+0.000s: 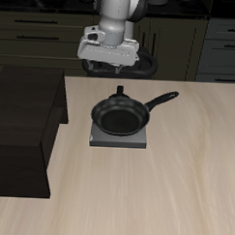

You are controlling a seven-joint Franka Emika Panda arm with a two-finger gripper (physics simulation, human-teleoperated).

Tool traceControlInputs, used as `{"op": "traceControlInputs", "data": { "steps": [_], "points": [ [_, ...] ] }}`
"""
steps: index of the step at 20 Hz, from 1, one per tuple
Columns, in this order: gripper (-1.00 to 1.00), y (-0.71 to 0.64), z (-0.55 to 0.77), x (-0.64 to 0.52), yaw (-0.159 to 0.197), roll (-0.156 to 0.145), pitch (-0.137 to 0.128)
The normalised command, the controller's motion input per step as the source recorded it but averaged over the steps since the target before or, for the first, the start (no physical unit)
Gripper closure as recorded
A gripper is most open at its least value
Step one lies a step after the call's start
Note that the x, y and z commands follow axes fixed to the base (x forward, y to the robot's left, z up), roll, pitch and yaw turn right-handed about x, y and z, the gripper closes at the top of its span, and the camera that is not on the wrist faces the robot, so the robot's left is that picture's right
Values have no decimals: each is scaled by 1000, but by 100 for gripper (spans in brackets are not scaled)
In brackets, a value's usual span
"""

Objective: Place the frypan on the flat stove and turn on the stove

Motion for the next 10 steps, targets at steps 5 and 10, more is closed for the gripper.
{"op": "traceControlInputs", "data": {
  "steps": [5, 10],
  "points": [
    [-100, 178, 72, -398, -14, 26, -36],
    [-100, 111, 15, -182, -12, 6, -18]
  ]
}}
